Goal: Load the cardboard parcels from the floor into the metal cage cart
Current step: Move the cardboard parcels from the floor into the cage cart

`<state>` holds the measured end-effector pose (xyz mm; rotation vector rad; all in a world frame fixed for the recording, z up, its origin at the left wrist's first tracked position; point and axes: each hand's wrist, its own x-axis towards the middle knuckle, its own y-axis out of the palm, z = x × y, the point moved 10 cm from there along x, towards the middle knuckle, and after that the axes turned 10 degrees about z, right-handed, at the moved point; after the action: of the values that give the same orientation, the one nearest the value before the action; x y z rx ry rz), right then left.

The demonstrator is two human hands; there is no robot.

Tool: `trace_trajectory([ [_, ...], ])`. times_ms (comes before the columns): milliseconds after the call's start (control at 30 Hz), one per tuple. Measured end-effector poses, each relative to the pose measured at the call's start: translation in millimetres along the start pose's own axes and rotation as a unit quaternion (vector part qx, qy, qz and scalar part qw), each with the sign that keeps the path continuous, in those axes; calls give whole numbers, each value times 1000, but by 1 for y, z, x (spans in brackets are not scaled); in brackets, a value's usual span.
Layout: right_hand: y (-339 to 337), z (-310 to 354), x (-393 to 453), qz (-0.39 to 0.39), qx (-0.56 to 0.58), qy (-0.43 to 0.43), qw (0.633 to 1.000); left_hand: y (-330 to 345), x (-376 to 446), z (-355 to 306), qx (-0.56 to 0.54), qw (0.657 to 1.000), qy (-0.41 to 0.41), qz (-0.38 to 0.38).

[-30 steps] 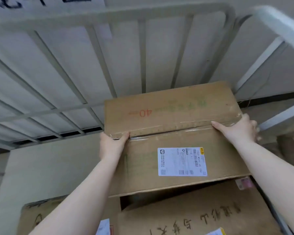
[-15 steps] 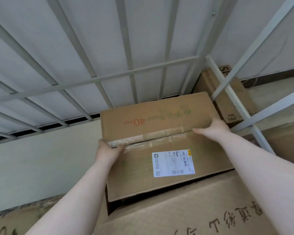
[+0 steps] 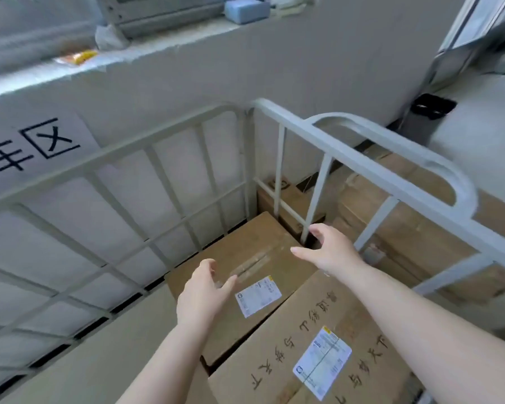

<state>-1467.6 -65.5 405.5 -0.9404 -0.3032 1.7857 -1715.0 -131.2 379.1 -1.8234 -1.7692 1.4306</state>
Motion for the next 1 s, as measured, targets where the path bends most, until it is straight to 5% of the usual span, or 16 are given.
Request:
trace_trajectory([
  [267,-134,-34,-291,-228,36,49,972,37,-213,-218,61,955,281,77],
  [500,-163,-177,-499,-321,49,215,921,187,-394,-308,207,844,461,178],
  [667,-125,-309,-588,-277,51,352,892,335,-465,-299,369,744,497,250],
  [1000,34,-613,-591,-51,0,489,871,639,-436,-210,566,629,439,301],
])
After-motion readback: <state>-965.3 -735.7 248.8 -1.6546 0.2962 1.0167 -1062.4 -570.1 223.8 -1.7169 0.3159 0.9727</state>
